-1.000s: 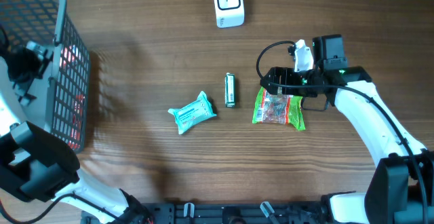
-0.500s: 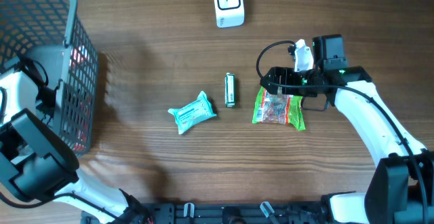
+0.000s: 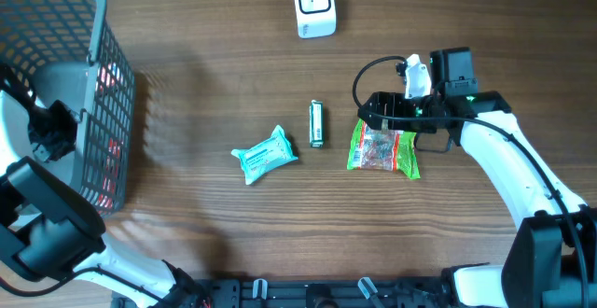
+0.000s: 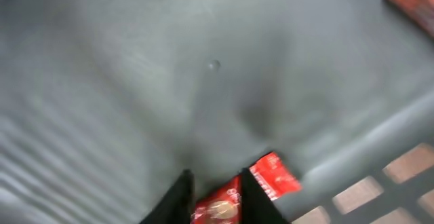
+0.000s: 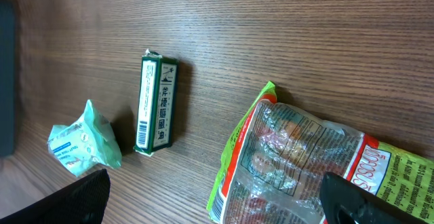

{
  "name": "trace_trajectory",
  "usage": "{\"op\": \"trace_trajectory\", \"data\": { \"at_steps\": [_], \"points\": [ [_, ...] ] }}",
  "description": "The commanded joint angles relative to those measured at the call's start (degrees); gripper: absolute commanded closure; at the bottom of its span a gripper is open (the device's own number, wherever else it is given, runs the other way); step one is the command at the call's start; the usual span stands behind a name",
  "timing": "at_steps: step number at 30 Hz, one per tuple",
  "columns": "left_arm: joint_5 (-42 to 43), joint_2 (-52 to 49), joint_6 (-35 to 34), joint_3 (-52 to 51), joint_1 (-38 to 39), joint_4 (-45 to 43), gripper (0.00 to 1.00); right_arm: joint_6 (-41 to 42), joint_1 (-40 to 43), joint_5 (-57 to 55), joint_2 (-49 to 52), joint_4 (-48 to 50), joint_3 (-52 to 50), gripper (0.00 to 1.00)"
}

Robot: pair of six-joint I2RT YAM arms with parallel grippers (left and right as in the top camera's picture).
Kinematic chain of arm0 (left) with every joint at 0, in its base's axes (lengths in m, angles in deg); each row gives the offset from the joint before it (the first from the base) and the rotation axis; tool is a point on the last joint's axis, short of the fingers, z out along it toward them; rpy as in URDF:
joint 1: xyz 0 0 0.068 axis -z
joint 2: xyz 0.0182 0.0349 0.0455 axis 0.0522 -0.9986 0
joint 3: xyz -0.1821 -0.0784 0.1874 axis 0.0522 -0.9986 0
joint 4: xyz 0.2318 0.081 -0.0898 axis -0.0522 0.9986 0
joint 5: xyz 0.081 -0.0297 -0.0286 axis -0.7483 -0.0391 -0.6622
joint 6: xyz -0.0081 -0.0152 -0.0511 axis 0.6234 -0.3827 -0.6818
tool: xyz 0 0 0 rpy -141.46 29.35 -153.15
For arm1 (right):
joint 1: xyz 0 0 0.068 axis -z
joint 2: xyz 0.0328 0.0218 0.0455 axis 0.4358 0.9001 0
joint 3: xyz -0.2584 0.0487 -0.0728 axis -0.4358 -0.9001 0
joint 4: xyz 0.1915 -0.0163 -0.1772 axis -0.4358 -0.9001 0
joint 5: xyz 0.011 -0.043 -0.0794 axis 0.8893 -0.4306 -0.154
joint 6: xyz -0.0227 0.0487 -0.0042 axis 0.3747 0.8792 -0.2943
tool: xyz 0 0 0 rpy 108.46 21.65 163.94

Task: Scan the item barcode
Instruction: 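Reach the left gripper into the basket and grasp the red Nescafe sachet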

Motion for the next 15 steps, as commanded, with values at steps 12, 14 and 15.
{"op": "trace_trajectory", "data": {
  "at_steps": [12, 14, 15],
  "points": [
    [0.1, 0.6, 25.6, -8.0, -1.0, 1.9, 0.12, -1.0, 0.1, -0.6, -0.6, 0.2, 0.7, 0.00],
    [-1.7, 0.6, 25.6, -10.7, -1.0, -1.3, 0.14, -1.0, 0.1, -0.5, -0.6, 0.2, 0.7, 0.00],
    [-1.8, 0.6, 26.1, -11.8, -1.0, -2.5, 0.16, -1.0, 0.1, -0.5, -0.6, 0.2, 0.7, 0.00]
  ]
}}
